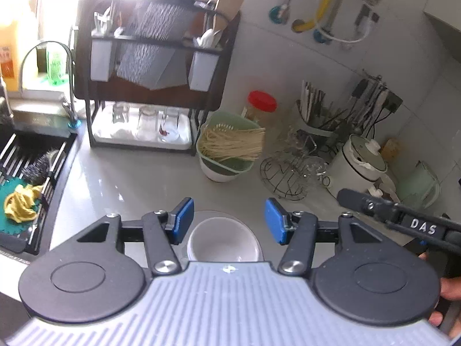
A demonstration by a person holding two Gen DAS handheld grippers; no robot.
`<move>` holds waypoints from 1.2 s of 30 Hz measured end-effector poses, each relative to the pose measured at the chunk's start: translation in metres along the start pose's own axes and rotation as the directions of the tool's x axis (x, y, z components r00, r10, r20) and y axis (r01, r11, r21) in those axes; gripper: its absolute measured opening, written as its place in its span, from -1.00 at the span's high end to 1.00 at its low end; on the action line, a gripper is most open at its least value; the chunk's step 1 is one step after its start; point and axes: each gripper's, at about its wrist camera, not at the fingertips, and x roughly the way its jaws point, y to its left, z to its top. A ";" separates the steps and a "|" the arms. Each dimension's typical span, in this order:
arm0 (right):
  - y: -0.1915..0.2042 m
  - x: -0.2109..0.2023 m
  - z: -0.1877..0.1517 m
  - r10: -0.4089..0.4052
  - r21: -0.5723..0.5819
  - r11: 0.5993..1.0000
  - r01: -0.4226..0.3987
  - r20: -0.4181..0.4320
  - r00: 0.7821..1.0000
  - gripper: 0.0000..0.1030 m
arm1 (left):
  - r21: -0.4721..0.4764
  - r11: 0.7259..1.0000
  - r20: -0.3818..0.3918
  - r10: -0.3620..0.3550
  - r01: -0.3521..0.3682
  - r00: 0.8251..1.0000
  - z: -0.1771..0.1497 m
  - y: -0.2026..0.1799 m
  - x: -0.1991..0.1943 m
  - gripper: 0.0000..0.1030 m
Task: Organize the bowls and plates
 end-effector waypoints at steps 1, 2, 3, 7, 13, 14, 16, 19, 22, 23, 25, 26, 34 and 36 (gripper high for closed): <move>0.001 -0.011 -0.002 0.001 -0.012 1.000 -0.001 0.016 1.000 0.18 | 0.003 1.000 0.009 0.000 -0.001 1.000 -0.005 -0.007 -0.008 -0.25; 0.002 -0.020 -0.004 0.005 -0.022 1.000 -0.004 0.029 1.000 0.10 | 0.007 1.000 0.015 -0.002 0.002 1.000 -0.010 -0.013 -0.015 -0.27; 0.002 -0.029 -0.007 0.008 -0.033 0.999 -0.006 0.042 0.999 0.04 | 0.015 1.000 0.022 -0.002 0.002 1.000 -0.015 -0.019 -0.021 -0.29; 0.002 -0.061 -0.020 0.008 -0.068 0.998 -0.002 0.088 0.996 -0.02 | 0.024 0.999 0.040 0.028 -0.029 0.999 -0.038 -0.038 -0.045 -0.34; -0.002 -0.097 -0.046 0.006 -0.092 0.996 0.003 0.100 0.995 -0.04 | 0.041 0.998 0.038 0.052 -0.053 0.998 -0.074 -0.059 -0.071 -0.48; -0.003 -0.102 -0.050 0.004 -0.095 0.995 0.006 0.102 0.995 -0.17 | 0.043 0.997 0.032 0.062 -0.063 0.998 -0.080 -0.061 -0.074 -0.49; -0.005 -0.111 -0.058 0.000 -0.096 0.995 0.011 0.112 0.994 -0.45 | 0.036 0.996 0.028 0.085 -0.086 0.996 -0.092 -0.065 -0.080 -0.66; -0.007 -0.121 -0.070 0.006 -0.104 0.995 0.006 0.112 0.994 -0.59 | 0.023 0.993 0.028 0.112 -0.112 0.993 -0.109 -0.069 -0.090 -0.82; -0.010 -0.129 -0.082 0.010 -0.112 0.994 0.002 0.103 0.995 -0.61 | 0.029 0.990 0.029 0.135 -0.136 0.990 -0.124 -0.077 -0.099 -0.90; -0.011 -0.130 -0.085 0.015 -0.109 0.994 -0.004 0.101 0.995 -0.61 | 0.032 0.989 0.027 0.144 -0.145 0.989 -0.129 -0.079 -0.101 -0.91; -0.013 -0.133 -0.093 0.018 -0.097 0.995 -0.009 0.099 0.995 -0.63 | 0.032 0.987 0.017 0.155 -0.155 0.988 -0.136 -0.082 -0.105 -0.91; -0.013 -0.135 -0.096 0.013 -0.094 0.996 -0.004 0.101 0.995 -0.65 | 0.031 0.987 0.017 0.156 -0.156 0.988 -0.140 -0.083 -0.107 -0.91; -0.016 -0.140 -0.117 -0.021 -0.068 0.997 0.026 0.079 0.997 -0.66 | 0.056 0.985 -0.005 0.162 -0.162 0.987 -0.154 -0.081 -0.112 -0.93; -0.015 -0.139 -0.122 -0.028 -0.070 0.997 0.033 0.072 0.997 -0.66 | 0.061 0.983 0.001 0.173 -0.173 0.985 -0.156 -0.081 -0.112 -0.93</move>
